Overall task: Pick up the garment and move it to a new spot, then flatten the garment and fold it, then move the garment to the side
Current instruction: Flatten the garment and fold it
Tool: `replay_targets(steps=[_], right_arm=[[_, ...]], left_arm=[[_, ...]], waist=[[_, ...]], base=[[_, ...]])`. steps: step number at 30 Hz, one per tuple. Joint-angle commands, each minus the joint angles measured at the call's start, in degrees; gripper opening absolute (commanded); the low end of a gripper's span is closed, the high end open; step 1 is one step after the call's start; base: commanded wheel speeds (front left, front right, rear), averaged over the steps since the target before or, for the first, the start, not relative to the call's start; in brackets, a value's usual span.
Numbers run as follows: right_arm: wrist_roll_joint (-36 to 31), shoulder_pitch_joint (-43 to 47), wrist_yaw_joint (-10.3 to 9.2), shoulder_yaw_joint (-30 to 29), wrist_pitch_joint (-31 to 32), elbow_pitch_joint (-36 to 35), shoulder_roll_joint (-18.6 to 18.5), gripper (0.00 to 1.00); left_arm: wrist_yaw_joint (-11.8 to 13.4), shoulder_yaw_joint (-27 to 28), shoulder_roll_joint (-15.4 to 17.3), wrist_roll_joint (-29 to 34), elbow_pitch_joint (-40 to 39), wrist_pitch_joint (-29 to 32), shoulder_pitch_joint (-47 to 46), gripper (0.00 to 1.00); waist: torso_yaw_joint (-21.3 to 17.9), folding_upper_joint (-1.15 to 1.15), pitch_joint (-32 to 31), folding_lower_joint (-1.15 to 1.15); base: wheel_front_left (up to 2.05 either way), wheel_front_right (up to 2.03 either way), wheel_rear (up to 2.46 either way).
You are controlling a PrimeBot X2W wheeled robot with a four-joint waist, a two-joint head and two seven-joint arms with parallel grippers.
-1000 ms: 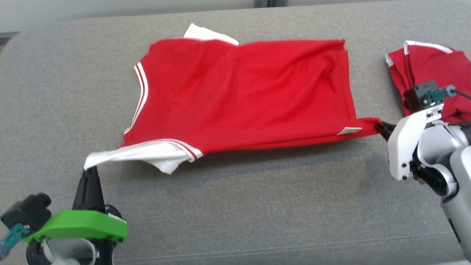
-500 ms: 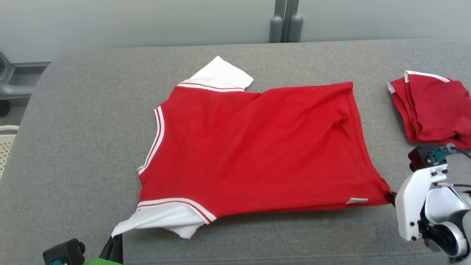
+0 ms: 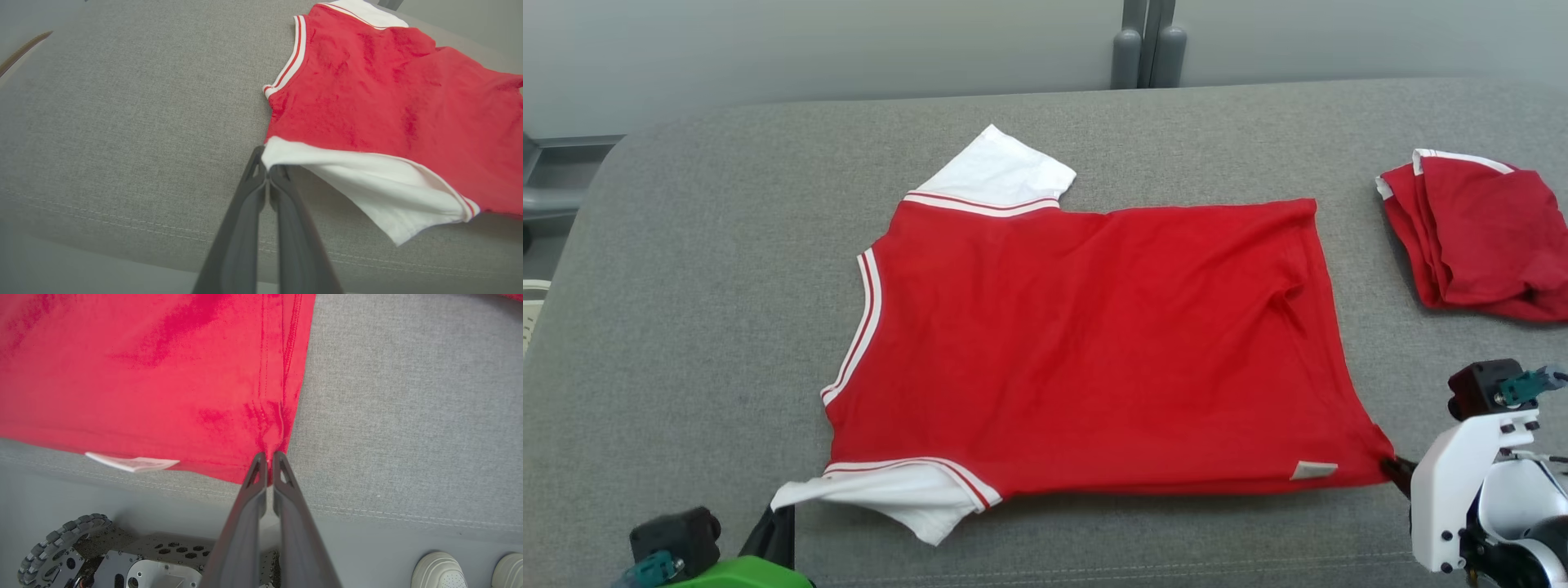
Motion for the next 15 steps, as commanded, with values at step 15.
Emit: replay_targets(steps=[15], right_arm=[[-0.9,-13.5,-0.05,1.5,-9.0,7.6,2.0,0.00]], left_arm=[[-5.3,-8.8,1.7,8.7,13.0,10.2,-24.3,0.00]], waist=[[-0.2,0.00,4.7,0.01]], base=[[0.00,0.00,0.00]])
